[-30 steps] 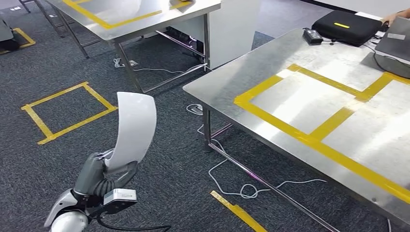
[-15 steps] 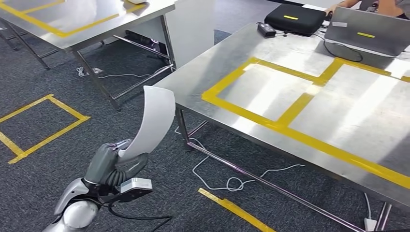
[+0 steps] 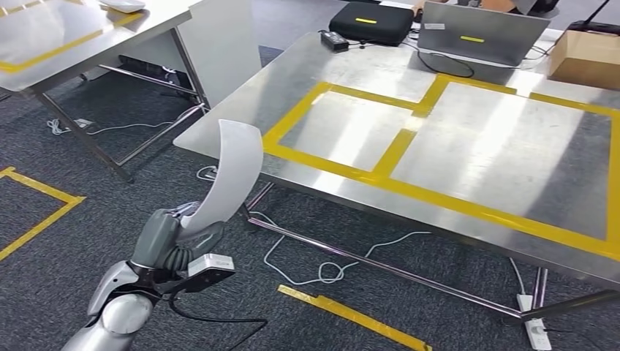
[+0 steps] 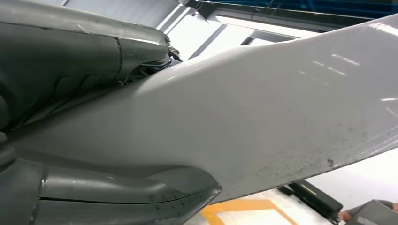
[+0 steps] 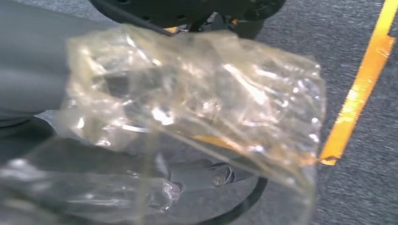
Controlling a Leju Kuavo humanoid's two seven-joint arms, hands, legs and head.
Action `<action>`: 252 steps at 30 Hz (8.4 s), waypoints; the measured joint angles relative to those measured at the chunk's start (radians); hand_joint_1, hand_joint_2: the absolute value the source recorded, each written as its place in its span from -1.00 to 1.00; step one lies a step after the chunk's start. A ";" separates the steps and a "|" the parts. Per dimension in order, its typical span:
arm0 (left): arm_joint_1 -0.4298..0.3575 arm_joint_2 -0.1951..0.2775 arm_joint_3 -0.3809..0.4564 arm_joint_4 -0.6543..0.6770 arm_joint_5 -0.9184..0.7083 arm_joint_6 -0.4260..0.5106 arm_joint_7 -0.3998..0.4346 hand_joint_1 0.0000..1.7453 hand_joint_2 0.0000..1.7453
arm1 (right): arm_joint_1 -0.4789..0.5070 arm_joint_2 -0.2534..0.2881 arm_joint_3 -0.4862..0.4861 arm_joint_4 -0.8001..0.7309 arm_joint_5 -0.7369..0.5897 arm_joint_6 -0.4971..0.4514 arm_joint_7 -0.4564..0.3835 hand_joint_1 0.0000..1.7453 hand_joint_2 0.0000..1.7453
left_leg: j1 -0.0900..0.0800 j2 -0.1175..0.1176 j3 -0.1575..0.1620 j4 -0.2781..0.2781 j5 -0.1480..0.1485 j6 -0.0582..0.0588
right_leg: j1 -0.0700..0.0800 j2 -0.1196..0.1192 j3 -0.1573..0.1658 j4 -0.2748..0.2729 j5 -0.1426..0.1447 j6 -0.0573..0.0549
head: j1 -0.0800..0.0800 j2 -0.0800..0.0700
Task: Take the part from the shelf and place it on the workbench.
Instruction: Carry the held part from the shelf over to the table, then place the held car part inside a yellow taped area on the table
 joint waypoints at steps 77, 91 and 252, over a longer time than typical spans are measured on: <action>-0.057 -0.025 -0.001 0.061 -0.018 0.017 0.015 1.00 1.00 | -0.009 -0.037 0.002 0.072 0.059 0.019 -0.077 -1.00 -1.00 | -0.013 0.070 -0.010 0.009 -0.005 -0.004 | 0.005 -0.129 0.021 0.009 -0.030 -0.005 | 0.008 0.000; -0.067 -0.024 -0.002 0.070 -0.021 0.009 0.029 1.00 1.00 | -0.013 -0.037 0.002 0.072 0.063 0.023 -0.079 -1.00 -1.00 | -0.016 0.068 -0.051 0.022 0.024 0.010 | 0.011 -0.121 0.053 0.004 -0.057 -0.009 | 0.001 0.000; 0.309 -0.015 0.247 -0.128 0.447 -0.036 -0.239 -1.00 -1.00 | 0.039 -0.011 0.060 0.094 0.001 0.047 0.000 -1.00 -1.00 | -0.007 0.067 -0.034 -0.004 0.034 0.032 | 0.002 -0.119 -0.060 0.152 -0.111 0.021 | 0.002 0.000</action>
